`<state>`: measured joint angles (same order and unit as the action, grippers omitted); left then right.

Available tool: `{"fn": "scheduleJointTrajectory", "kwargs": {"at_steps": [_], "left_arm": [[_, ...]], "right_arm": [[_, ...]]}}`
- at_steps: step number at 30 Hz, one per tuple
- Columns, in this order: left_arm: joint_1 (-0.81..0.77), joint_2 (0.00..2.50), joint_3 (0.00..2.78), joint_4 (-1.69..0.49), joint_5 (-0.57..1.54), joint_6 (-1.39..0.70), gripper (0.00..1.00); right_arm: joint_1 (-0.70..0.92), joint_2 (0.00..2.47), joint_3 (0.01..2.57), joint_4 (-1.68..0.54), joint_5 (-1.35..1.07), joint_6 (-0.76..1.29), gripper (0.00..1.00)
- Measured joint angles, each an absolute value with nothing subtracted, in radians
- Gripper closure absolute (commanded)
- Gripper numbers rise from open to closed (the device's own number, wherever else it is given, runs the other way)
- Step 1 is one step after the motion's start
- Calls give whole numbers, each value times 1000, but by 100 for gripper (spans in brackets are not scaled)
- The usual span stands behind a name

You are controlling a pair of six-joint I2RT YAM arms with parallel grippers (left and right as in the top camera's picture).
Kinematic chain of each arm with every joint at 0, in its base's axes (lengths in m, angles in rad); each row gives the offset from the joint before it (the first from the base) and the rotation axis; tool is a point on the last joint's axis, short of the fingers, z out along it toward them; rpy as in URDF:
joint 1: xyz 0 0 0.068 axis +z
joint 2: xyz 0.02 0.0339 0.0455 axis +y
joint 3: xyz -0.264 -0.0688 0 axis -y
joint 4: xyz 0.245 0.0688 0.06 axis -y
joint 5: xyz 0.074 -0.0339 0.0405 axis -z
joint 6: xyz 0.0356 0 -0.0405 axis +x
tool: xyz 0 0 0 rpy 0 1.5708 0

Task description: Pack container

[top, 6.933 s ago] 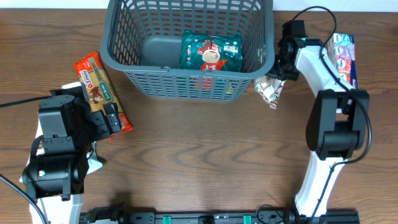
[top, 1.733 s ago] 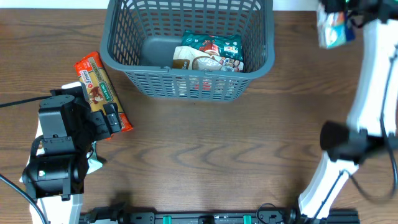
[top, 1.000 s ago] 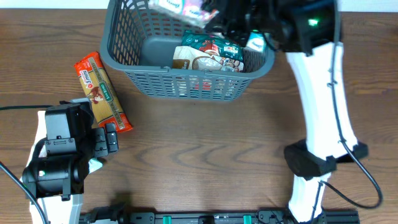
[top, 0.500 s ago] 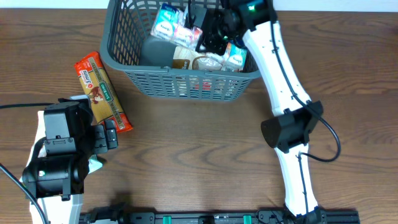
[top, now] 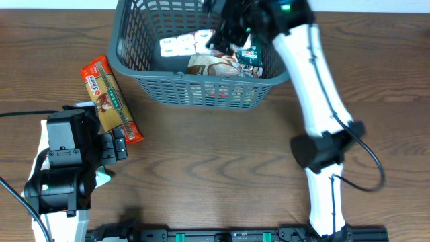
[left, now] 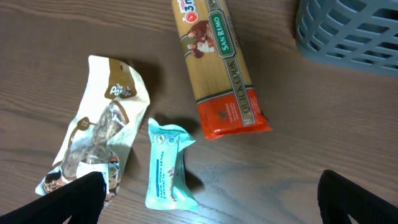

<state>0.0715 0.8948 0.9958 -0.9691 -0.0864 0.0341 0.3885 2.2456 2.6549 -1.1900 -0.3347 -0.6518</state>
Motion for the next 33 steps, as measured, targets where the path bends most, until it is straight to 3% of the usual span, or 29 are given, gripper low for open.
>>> {"fn": "scheduleJointTrajectory", "kwargs": {"at_steps": [6,13,22,33], "left_arm": [[72,942,1130,-1081,-86,23,1],[104,1217,1564,-1250,-86,-110,1],[215,1588,1663,-1178,-58,-309,1],[227,1785,1661,-1010,-32,-246,1]], "right_arm": [[302,1967,2661,-1141,-202,-505,1],[89,1826,2690,-1327,-113,-318,1],[-119,2018,2674,-1547,-95,-144,1],[-179,2315,2670,-1589,-118,-101,1]]}}
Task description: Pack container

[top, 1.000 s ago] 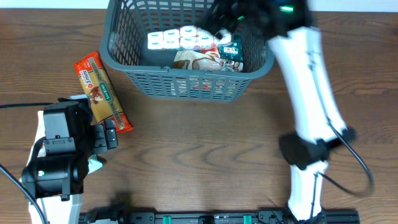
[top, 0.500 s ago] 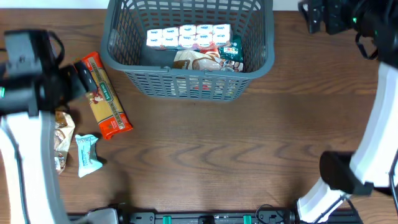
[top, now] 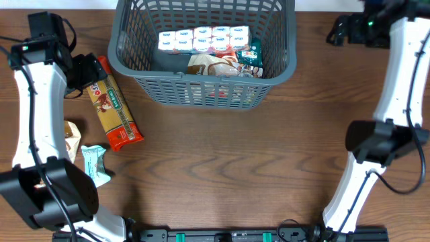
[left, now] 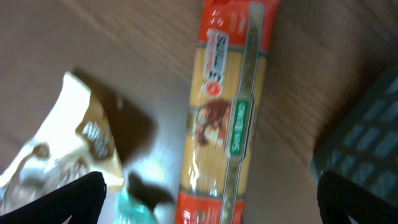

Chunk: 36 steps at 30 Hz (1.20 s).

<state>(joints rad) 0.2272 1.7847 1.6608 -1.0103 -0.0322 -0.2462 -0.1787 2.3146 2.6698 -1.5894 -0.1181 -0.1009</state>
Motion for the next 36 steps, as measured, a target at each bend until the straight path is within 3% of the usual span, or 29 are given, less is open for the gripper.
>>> {"fn": "scheduleJointTrajectory", "kwargs": {"at_steps": [20,35,36], "left_arm": [[216,1813,1221,-638,6,-63,1],[165,1945,1201,-513,27,-78,0],[166,1945,1201,-512,28,-81,5]], "right_arm": [[-153,2456,2666,-1536,-151,-99,1],[-144,2457,2666,-1533,-183,-141,1],[-144,2457,2666,-1533,-183,-142,1]]}}
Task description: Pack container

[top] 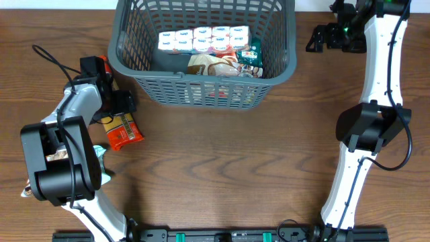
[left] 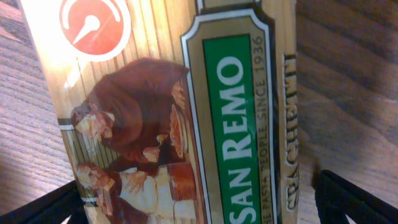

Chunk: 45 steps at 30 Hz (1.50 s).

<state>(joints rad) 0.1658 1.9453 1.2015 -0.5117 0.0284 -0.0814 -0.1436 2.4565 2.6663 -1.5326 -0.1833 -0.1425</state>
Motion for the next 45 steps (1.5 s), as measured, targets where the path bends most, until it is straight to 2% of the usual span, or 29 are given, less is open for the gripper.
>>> {"fn": "scheduleJointTrajectory", "kwargs": {"at_steps": [3,7,9,10,11,20,25,34,39,45], "left_arm": [[166,1946,1203,-510,30,-96,21],[166,1946,1204,-508,33,-110,51],[166,1940,1204,-510,30,-112,74],[166,1932,1205,-512,28,-112,81],[166,1921,1205,-515,27,-114,94],[167,1763,1191,-640,23,-104,94],[190,1571,1198,-776,25,-105,94],[234,1332,1412,-902,18,-100,95],[164,1283,1594,-911,31,-10,95],[-37,1318,1779,-905,64,234,94]], "right_arm": [[-144,2457,2666,-1533,-183,-143,1],[-144,2457,2666,-1533,-183,-144,1],[-144,2457,2666,-1533,-183,-144,1],[-144,2457,2666,-1534,-184,-145,1],[-144,2457,2666,-1535,-183,-146,1],[-144,2457,2666,-1556,-183,-166,1],[-144,2457,2666,-1559,-182,-171,1],[-144,2457,2666,-1571,-165,-173,1],[-144,2457,2666,-1573,-163,-173,1],[-144,2457,2666,-1574,-160,-173,1]]}}
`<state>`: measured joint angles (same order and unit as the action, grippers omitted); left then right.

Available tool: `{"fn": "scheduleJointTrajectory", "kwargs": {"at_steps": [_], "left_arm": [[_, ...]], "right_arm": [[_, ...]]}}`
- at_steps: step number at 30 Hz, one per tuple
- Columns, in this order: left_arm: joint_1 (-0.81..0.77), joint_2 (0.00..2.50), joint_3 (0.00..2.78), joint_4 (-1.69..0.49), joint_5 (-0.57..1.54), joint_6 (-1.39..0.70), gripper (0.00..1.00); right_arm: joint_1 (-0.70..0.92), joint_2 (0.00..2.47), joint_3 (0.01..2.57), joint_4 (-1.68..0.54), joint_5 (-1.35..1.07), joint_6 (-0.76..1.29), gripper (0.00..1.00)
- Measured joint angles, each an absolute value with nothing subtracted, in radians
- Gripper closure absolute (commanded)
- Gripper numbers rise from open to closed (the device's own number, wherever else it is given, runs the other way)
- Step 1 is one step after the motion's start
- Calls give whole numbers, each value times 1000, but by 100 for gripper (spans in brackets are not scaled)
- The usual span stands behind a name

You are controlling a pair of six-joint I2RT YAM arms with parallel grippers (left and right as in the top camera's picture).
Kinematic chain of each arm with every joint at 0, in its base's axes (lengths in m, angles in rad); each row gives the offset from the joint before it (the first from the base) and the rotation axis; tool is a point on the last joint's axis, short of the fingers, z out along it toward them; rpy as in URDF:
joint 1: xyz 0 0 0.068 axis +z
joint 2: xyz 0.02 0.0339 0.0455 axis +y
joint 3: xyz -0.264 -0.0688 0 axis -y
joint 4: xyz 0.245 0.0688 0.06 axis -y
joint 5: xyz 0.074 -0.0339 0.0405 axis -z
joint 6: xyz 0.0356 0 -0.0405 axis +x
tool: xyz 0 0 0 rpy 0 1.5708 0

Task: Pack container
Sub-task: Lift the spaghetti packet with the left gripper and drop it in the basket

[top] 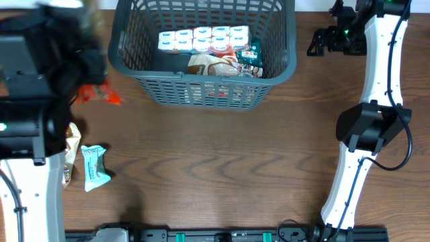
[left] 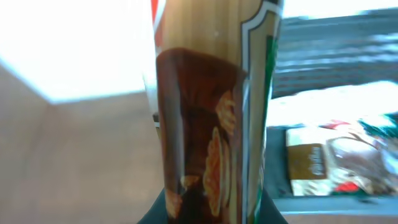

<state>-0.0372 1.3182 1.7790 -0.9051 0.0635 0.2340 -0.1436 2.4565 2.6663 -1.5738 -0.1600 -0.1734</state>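
Note:
My left gripper is raised, blurred and large in the overhead view, shut on the spaghetti pack, whose orange end sticks out just left of the grey basket. In the left wrist view the spaghetti pack fills the middle, clamped low between my fingers, with the basket wall behind it on the right. The basket holds a white multi-pack, a brown packet and a green packet. My right gripper hangs right of the basket, open with nothing in it.
A teal snack bar lies on the wooden table at the left. A brown and white snack bag lies beside it, partly under my left arm. The right arm's white links stand along the right side.
The left gripper was low over the spaghetti pack lying on the table; now it is shut on the pack and raised, with the pack off the table beside the basket. The right arm has barely moved.
The right gripper was inside the basket while the left arm rested near the front left. Then the right arm was clear at the back right and the left arm stood over the spaghetti. The left gripper then came down onto the pack, and now holds it aloft.

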Motion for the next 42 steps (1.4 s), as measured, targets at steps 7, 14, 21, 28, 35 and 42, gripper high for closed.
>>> {"fn": "scheduleJointTrajectory", "kwargs": {"at_steps": [7,14,21,28,35,42], "left_arm": [[-253,1428,1858,-653,81,590,94],[-366,1614,1863,-455,92,772,94],[-392,1853,1863,-561,91,815,94],[-398,1975,1859,-711,79,823,66],[-401,1925,1861,-735,69,820,28],[-401,1751,1879,-730,-37,754,9]], "right_arm": [[-144,2457,2666,-1574,-160,-173,1],[-144,2457,2666,-1577,-160,-174,1],[-144,2457,2666,-1583,-160,-174,1],[-144,2457,2666,-1582,-160,-174,1],[-144,2457,2666,-1582,-160,-174,1],[-144,2457,2666,-1583,-160,-174,1]]}}
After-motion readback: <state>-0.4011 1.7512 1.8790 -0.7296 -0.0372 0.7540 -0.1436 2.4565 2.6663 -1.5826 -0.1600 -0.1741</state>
